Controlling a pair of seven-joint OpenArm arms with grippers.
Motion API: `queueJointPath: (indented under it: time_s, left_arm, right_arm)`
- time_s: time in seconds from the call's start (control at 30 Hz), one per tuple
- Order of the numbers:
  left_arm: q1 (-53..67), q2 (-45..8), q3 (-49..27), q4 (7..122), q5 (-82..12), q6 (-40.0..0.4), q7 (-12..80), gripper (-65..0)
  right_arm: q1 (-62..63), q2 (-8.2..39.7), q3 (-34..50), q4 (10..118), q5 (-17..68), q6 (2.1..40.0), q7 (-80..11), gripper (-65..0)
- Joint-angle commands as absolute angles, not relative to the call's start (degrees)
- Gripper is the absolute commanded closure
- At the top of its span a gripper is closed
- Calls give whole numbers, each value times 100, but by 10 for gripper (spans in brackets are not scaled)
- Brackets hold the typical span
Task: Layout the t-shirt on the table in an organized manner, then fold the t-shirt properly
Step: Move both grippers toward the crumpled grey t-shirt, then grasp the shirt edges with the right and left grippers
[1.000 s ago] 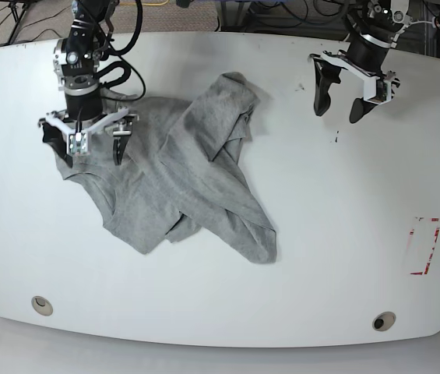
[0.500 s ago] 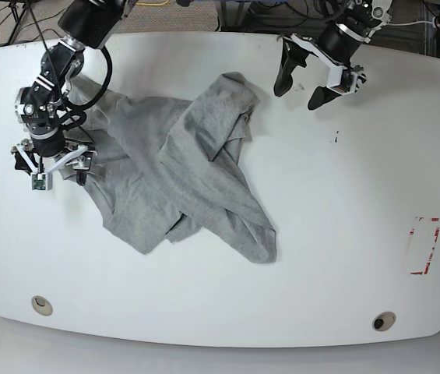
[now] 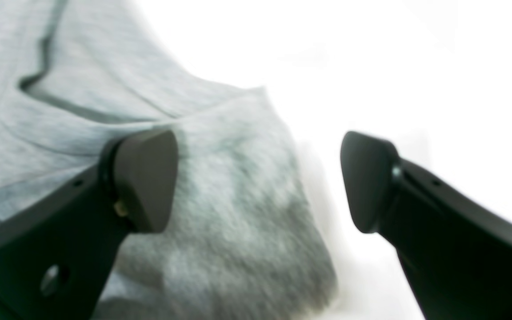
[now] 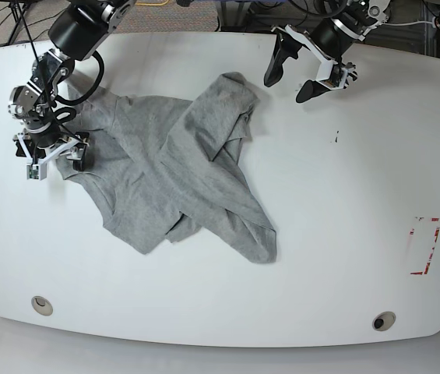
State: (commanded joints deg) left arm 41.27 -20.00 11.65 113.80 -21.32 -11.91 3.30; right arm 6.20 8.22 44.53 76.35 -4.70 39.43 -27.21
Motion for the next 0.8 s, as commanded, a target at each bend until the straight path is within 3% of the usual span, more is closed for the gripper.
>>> queueJointPath:
  time_s: [0.27,0.37,0.47,0.6,0.7,0.8]
  left_arm:
    - [4119,-2000,1147,11380,-2132,-1191,330,-385]
    - [4119,-2000,1147,11380,-2132,-1191,330,-385]
    - [4119,-1982,1156,11380,-2132,-1191,330,-385]
    - [4110,-1965,1165,11371,-2158,-1182,347,-388]
    - [4022,-1965,1209,11363,-2167,-1182,365,-388]
    - [3908,-1965,1349,11336,-2167,-1165,365,-389]
  right_arm:
    - [629,813,4470,7187,-444,3987,-2703,-544]
    - [629,822,4470,7020,-198,3987,-2651,-498]
    - [576,822,4444,7020,-110,3987,-2598,-398]
    - [549,822,4426,7029,-110,3987,-2598,-178]
    - [541,813,4418,7029,-110,3987,-2598,-54]
    - [541,804,4374,7029,-145,3987,-2607,0]
